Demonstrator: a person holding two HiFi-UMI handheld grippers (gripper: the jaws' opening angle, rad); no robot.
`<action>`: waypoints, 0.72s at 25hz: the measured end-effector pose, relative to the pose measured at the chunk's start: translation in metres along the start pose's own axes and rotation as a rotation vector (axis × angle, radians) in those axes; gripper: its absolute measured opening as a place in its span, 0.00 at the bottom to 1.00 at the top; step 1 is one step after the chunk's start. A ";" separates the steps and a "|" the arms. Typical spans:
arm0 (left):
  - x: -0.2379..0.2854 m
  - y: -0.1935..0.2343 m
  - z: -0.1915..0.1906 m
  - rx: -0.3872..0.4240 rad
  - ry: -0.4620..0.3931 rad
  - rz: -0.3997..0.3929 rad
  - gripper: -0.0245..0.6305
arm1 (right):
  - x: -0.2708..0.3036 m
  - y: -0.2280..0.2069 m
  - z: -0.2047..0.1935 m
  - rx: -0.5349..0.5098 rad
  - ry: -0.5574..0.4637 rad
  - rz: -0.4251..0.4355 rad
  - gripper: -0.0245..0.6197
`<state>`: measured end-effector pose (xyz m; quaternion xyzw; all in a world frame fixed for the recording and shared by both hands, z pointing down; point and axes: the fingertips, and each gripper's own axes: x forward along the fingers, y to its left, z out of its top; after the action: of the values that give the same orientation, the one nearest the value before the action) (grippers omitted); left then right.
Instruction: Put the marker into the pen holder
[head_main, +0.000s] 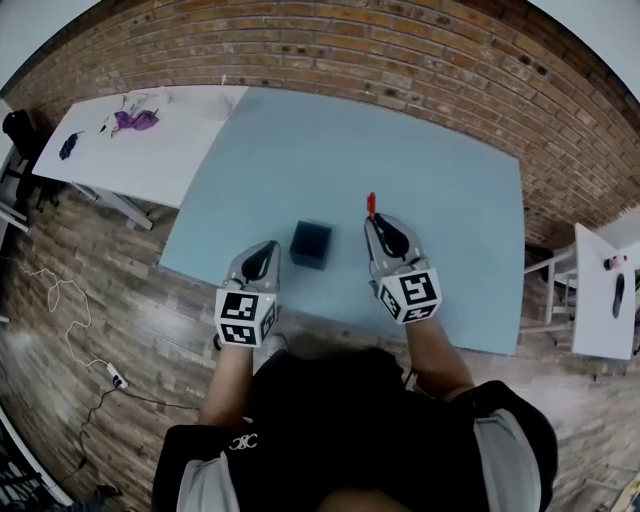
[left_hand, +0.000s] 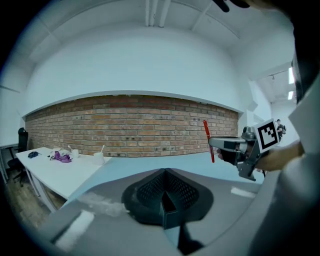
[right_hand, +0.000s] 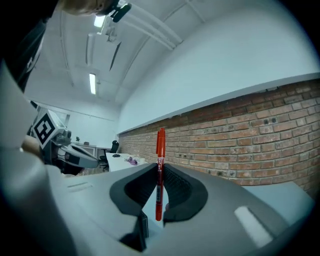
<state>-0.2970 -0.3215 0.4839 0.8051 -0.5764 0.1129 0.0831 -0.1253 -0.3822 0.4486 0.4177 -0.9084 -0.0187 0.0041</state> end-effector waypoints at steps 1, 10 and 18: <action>0.001 0.010 0.002 0.003 -0.002 -0.028 0.05 | 0.005 0.006 0.004 -0.004 -0.003 -0.027 0.11; 0.013 0.063 0.006 0.020 0.035 -0.285 0.05 | 0.025 0.052 0.018 0.051 -0.029 -0.273 0.11; 0.029 0.050 0.000 0.009 0.048 -0.381 0.05 | 0.047 0.063 0.010 0.118 -0.074 -0.310 0.11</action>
<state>-0.3356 -0.3638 0.4925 0.8971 -0.4108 0.1170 0.1132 -0.2039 -0.3771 0.4406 0.5515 -0.8320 0.0189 -0.0568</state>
